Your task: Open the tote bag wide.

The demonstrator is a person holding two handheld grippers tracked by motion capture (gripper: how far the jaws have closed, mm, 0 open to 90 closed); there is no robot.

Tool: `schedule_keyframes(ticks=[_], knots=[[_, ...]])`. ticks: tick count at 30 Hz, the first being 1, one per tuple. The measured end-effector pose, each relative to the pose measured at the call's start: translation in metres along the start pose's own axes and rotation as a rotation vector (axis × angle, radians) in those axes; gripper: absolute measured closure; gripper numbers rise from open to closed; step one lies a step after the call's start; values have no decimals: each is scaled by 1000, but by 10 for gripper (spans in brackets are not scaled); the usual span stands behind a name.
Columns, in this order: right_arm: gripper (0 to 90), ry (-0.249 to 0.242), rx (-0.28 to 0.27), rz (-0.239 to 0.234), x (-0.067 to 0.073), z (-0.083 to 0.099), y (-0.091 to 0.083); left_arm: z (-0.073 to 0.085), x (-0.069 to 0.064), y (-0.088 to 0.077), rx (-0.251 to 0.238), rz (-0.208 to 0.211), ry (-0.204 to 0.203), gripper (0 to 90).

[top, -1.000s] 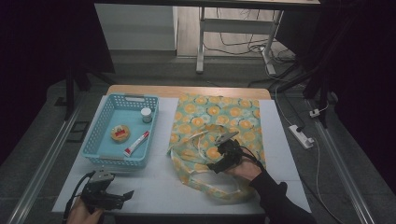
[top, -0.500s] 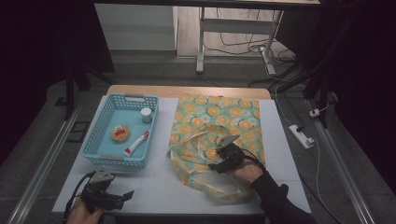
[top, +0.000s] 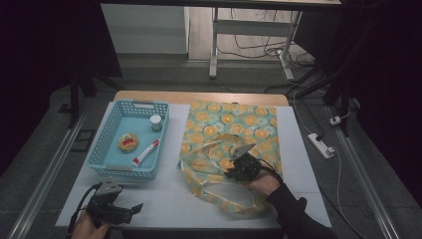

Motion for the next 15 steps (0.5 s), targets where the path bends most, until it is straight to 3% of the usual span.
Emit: schedule_keyframes(ticks=[8,15], knots=[[884,39,-68,-16,-5,-4,-9,0,0,0,-1,2,-3,33],[900,43,-108,1,-9,-9,-20,0,2,0,-3,10,-14,33]])
Point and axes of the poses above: each handheld gripper's, and its own axes: y roughly forward along the jaws, z roughly out of its underside, x roughly to its left, the point moved 2 cm from there along y, roughly forward along the jaws, and after that the axes turned 5 degrees about -y, right-handed, at the moved point
